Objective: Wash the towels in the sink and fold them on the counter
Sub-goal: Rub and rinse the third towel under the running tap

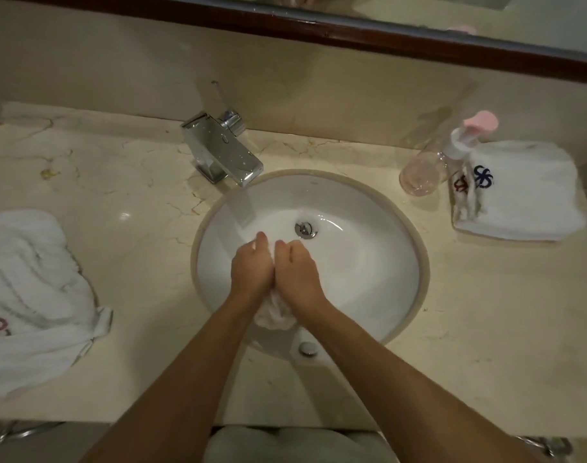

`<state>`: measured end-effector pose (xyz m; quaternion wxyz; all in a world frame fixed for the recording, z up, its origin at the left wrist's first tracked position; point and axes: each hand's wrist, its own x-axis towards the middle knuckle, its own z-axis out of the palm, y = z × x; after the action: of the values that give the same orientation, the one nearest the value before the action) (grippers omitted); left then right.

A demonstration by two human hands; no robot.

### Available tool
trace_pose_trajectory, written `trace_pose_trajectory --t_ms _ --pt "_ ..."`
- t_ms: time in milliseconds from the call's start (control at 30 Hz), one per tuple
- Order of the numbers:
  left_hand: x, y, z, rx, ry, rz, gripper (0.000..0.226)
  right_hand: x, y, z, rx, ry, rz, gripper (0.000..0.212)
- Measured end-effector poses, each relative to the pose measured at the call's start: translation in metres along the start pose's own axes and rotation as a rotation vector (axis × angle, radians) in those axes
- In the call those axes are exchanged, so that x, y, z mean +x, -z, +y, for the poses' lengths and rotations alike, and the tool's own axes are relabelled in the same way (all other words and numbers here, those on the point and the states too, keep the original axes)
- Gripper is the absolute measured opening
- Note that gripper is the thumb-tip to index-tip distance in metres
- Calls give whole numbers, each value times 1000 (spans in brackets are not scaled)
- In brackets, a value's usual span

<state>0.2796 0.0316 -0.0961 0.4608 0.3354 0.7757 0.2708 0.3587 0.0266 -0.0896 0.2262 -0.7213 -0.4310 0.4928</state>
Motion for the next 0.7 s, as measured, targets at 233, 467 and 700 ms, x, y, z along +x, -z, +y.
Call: trace_pose_trajectory --t_ms 233,467,700 --pt "-18 -9 -10 54 -14 -148 48 19 8 -3 -63 -96 -40 31" --pt "-69 -20 -27 205 -319 -196 31 49 27 20 350 -338 253 29" --pt "-31 14 -61 -535 260 -254 40 -14 79 98 1365 -482 -43 20"
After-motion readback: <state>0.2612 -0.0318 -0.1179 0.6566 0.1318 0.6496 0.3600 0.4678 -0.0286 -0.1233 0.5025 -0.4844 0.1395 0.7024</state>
